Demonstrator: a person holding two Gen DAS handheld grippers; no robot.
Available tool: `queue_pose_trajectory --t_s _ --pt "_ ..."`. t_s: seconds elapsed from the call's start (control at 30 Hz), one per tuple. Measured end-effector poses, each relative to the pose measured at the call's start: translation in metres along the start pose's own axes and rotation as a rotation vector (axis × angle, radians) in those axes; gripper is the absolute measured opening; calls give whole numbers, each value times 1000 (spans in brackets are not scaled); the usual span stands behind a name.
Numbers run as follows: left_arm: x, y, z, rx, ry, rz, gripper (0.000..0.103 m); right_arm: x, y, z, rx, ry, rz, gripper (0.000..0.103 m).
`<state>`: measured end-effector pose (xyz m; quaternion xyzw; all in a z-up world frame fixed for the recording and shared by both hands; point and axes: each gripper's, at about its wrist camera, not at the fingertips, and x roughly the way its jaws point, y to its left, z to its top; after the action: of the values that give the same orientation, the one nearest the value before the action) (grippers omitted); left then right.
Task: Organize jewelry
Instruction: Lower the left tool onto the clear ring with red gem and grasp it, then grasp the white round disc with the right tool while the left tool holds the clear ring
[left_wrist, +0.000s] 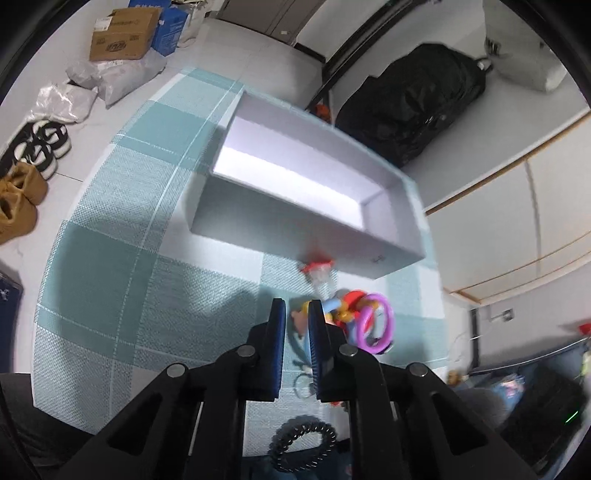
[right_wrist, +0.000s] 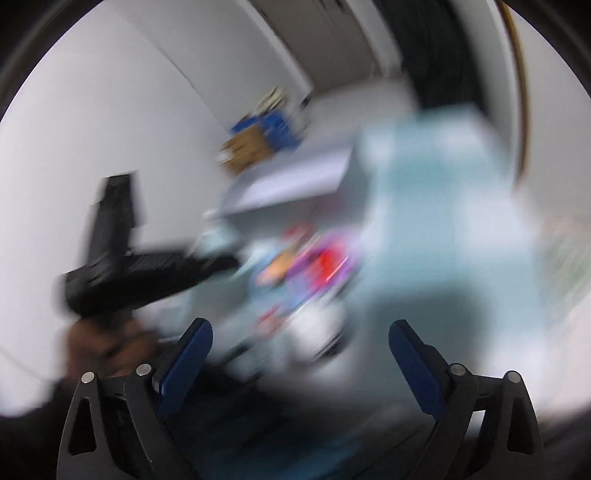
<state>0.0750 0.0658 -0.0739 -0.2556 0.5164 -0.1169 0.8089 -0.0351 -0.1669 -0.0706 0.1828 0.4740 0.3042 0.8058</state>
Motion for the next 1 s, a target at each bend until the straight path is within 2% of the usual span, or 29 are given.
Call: queue_pose_trajectory --t_s 0.03,0.1,0.17,0.2,0.27,0.33,0.37,0.43,0.57,0.67,0.7,0.73,0.93,1.0 --pt "-3 -1 1 11 2 0 8 4 2 -9 6 42 20 90" --pt "-10 -2 0 33 -27 -7 8 9 16 -18 -40 78 -14 82" --pt "-9 -4 -1 39 -25 -16 8 13 31 -20 -111 85 27 82" --pt "-8 -4 -1 40 -25 -21 8 18 36 -21 -127 98 20 81" --pt "-6 -5 0 52 -16 -14 8 32 34 -24 -71 161 32 71" --pt "-7 -4 0 62 -13 -3 5 50 23 -35 34 242 48 38" --pt "-7 -3 1 68 -3 -1 3 57 20 -39 64 280 39 35" --pt "-4 -4 0 78 24 -36 2 56 22 -39 50 278 36 35" --pt "-3 0 -1 69 31 -61 2 23 35 -30 -18 147 45 35" --pt "-6 4 1 61 28 -69 2 11 32 -20 -24 74 -11 35" --pt "-7 6 1 59 27 -69 2 9 29 -16 -13 60 -27 39" --pt "-8 7 1 58 26 -71 2 12 25 -15 -8 56 -49 45" --pt "-19 7 0 68 11 -132 2 22 27 -2 -77 47 -151 46" --pt "-27 4 0 91 -32 -114 2 21 27 1 -110 33 -173 46"
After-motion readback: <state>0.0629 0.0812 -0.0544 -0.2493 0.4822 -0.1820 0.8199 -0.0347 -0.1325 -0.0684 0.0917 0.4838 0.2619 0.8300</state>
